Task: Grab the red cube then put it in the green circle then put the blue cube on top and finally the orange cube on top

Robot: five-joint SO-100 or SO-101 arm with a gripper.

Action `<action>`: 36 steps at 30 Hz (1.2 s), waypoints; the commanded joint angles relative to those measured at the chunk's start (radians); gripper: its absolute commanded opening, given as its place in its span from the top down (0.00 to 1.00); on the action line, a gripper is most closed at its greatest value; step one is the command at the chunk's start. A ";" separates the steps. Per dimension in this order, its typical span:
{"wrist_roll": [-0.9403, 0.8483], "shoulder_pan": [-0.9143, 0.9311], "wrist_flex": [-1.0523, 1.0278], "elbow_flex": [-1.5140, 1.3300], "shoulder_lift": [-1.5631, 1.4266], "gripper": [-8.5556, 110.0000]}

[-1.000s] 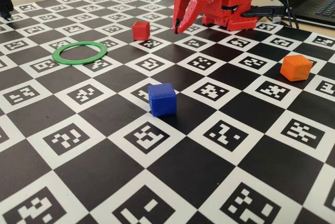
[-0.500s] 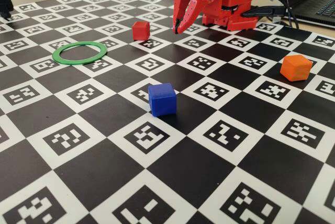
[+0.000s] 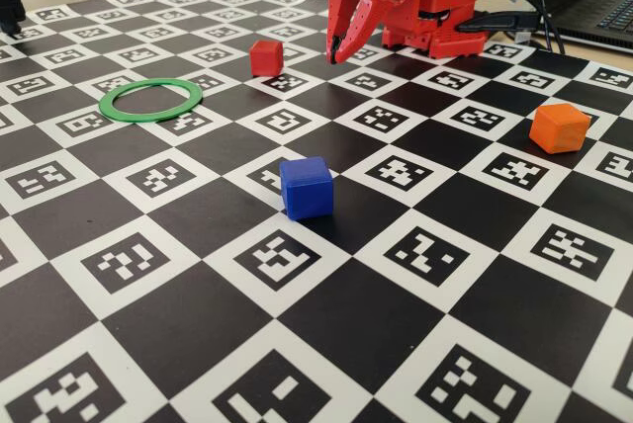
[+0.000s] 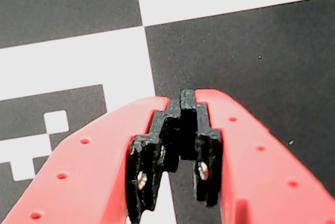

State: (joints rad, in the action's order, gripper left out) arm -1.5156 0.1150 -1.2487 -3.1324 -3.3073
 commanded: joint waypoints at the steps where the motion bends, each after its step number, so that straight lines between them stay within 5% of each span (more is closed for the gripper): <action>1: -0.005 0.005 -0.106 -0.054 -0.049 0.97; 36: 0.006 -0.052 -0.084 -0.054 -0.038 0.97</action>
State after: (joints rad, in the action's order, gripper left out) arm -1.5309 0.0721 -1.2487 -3.1324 -3.3073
